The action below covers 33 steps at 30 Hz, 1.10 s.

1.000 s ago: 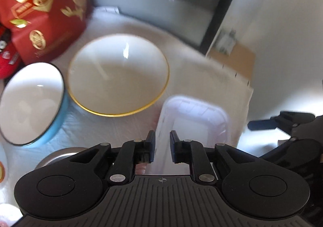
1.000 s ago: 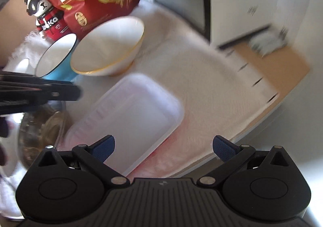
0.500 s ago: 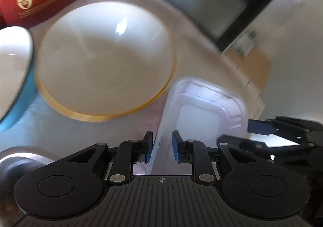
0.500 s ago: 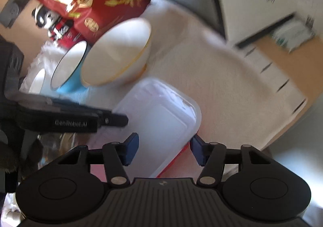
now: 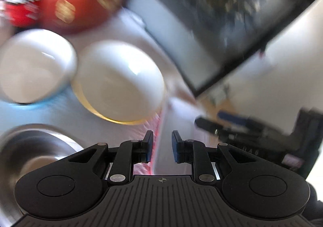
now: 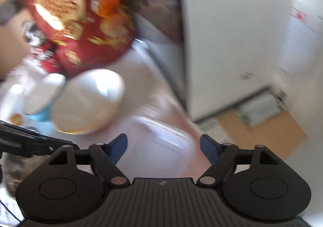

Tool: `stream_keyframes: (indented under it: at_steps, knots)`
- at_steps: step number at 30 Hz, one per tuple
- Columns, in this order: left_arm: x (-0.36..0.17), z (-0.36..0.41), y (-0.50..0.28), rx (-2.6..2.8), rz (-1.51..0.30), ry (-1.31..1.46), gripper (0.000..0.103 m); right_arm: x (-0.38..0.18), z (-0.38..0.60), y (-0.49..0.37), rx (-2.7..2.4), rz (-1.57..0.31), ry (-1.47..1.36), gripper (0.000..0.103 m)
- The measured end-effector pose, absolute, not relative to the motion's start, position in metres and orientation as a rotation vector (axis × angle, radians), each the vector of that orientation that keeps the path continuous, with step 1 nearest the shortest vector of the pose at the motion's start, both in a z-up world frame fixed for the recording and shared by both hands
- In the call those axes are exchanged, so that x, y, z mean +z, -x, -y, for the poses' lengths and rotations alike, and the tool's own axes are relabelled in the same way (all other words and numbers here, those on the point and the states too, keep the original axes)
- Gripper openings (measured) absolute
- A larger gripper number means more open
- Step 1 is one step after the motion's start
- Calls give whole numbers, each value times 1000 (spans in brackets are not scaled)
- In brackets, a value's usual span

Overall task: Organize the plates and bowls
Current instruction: 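Move both grippers toward the stainless steel bowl, then grasp the stainless steel bowl rim with both grippers and lift it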

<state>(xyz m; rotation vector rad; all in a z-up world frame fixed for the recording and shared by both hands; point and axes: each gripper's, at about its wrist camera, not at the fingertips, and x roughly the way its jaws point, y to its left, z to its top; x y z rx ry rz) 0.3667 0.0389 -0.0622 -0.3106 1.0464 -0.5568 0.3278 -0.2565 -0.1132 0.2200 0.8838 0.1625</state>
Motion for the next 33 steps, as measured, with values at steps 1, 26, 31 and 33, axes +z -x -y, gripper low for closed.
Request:
stream_keyframes:
  at_steps: [1,26,31,33]
  knots:
    - [-54,-56,-360,-496,-1004,326,22,-110,250,-329,207,-870,-246,85]
    - [-108,-200,-302,17,-1035,491,23,-174,80,-357,566,-1219,-259,103]
    - [-112,-199,-305,13,-1049,507,24,-173,74,-372,573,-1303,-266,103]
    - [-115,-198,-304,10,-1054,508,24,-173,70,-377,610,-1323,-208,103]
